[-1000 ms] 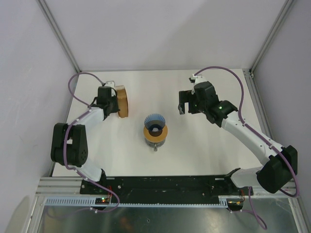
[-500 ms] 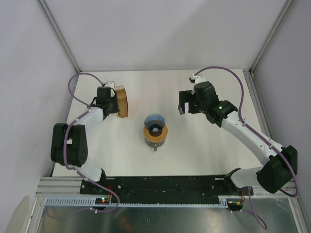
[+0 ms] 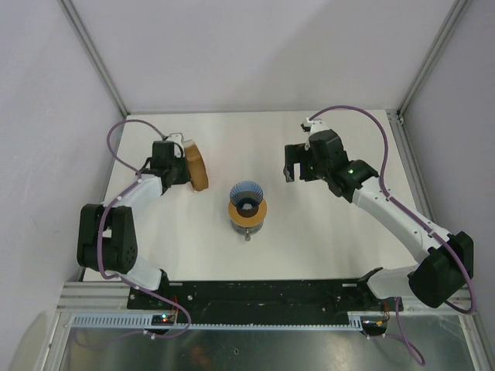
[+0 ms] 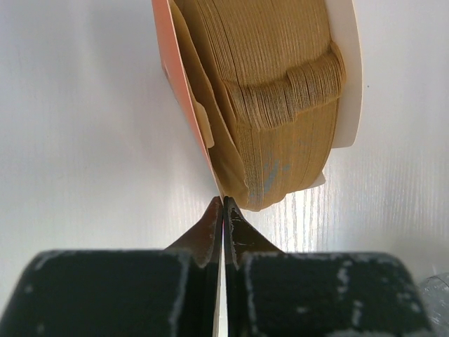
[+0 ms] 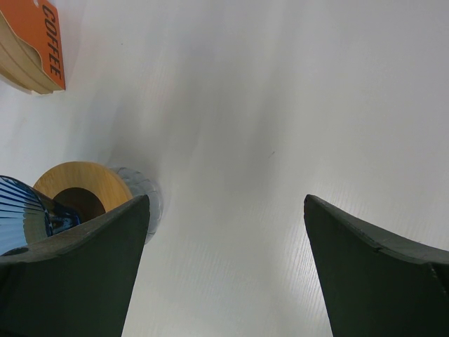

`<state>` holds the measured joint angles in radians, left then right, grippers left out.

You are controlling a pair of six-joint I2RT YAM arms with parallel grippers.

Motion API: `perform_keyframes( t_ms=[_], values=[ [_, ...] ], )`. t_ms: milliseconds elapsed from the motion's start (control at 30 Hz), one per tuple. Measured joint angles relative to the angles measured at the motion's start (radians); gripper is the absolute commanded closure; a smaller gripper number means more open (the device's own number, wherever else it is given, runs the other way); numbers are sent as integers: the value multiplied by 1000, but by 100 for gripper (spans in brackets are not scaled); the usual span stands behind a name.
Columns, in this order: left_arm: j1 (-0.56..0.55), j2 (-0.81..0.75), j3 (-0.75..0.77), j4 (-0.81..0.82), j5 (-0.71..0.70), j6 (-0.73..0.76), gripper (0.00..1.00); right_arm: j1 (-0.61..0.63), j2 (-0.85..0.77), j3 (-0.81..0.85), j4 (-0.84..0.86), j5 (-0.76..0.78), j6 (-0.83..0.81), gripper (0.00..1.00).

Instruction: Place the coffee filter in the dripper

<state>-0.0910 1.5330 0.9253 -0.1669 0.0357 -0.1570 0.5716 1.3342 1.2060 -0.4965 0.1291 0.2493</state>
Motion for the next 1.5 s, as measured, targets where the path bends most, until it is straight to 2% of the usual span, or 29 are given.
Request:
perform_keyframes(
  t_ms=[100, 400, 800, 1000, 1167, 1267, 1500],
  values=[
    [0, 0, 0, -3, 3, 0, 99, 0, 0, 0, 0, -4, 0, 4],
    [0, 0, 0, -4, 16, 0, 85, 0, 0, 0, 0, -6, 0, 4],
    [0, 0, 0, -4, 24, 0, 82, 0, 0, 0, 0, -7, 0, 5],
    [0, -3, 0, -5, 24, 1, 87, 0, 0, 0, 0, -7, 0, 5],
    [0, -10, 0, -4, 21, 2, 99, 0, 0, 0, 0, -7, 0, 5],
    [0, -10, 0, -5, 20, 7, 100, 0, 0, 0, 0, -7, 0, 5],
    [0, -8, 0, -5, 21, 7, 95, 0, 0, 0, -3, -6, 0, 4]
  ],
)
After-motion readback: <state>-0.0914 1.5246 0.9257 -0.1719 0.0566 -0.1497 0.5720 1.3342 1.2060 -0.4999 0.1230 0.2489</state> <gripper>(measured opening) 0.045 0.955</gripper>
